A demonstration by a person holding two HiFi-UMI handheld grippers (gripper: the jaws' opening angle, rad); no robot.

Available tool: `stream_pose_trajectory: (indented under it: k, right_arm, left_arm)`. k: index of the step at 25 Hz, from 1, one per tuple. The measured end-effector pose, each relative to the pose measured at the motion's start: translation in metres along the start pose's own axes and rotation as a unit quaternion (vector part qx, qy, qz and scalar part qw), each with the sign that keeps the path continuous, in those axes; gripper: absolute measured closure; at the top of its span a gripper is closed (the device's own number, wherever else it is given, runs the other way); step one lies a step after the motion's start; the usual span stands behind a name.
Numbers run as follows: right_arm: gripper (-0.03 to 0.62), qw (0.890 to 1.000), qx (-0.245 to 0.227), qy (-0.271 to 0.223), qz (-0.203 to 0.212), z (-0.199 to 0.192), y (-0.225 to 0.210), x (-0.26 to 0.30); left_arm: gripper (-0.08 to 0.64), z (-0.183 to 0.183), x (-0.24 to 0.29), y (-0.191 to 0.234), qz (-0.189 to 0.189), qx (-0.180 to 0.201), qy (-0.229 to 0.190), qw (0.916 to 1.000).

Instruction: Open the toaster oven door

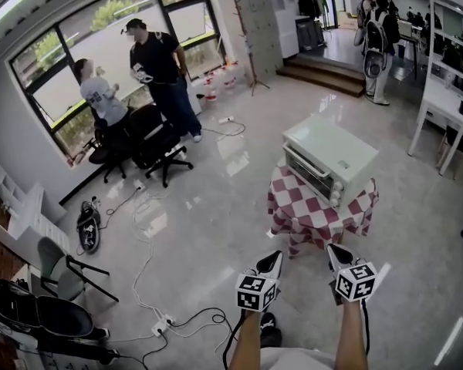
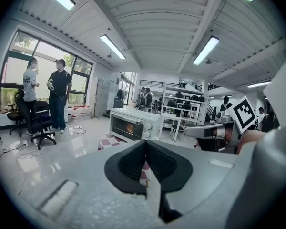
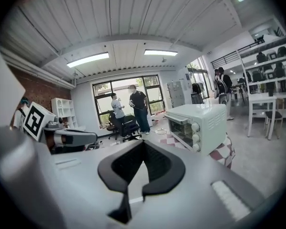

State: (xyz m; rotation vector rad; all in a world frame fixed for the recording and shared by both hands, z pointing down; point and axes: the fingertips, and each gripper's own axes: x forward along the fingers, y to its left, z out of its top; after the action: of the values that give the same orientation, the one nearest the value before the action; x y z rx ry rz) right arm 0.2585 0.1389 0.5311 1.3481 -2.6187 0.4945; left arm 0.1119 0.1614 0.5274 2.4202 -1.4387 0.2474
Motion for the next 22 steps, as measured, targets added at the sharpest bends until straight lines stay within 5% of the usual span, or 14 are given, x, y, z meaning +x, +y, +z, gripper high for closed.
stream_pose_trajectory:
  k: [12, 22]
  right_arm:
    - [0.589, 0.999, -0.018, -0.001, -0.040, 0.027, -0.003, 0.091]
    - [0.589, 0.999, 0.003, -0.009, -0.042, 0.013, 0.018, 0.150]
  left_arm:
    - [0.557, 0.038, 0.051, 0.092, -0.026, -0.009, -0.023, 0.9993]
    - [0.555, 0.034, 0.060, 0.154, -0.039, 0.010, -0.005, 0.9992]
